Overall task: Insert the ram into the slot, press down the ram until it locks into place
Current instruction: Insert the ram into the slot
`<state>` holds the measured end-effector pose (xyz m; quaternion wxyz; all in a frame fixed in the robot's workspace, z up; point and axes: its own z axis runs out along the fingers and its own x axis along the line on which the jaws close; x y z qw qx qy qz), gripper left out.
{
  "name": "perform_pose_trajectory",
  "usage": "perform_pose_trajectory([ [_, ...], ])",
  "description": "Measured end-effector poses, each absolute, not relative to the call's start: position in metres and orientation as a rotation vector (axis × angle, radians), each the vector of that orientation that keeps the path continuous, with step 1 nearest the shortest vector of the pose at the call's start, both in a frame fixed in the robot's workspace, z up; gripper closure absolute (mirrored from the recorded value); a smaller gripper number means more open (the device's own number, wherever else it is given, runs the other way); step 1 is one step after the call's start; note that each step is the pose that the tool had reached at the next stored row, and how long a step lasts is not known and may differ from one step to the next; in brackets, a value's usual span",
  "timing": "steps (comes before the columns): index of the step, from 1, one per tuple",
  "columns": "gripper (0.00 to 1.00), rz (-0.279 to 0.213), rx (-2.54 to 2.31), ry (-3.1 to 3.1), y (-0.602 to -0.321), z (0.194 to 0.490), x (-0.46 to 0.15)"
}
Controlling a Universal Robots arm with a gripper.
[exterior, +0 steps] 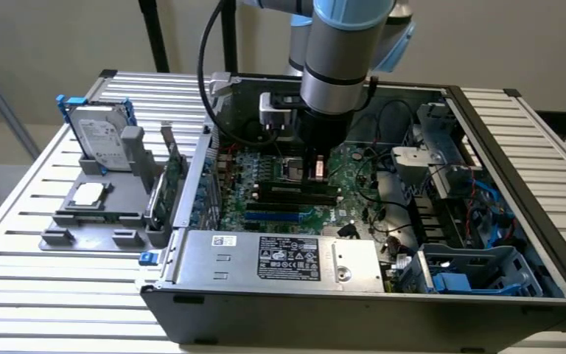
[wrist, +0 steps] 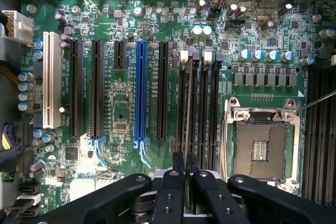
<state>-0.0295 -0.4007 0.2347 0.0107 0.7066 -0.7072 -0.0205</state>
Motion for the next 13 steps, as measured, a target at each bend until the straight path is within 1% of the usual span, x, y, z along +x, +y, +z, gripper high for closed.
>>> perform_pose_trajectory([
  [13, 0.87, -0.064, 2.231, -2.18, -0.4008, 0.2342, -0.0304],
])
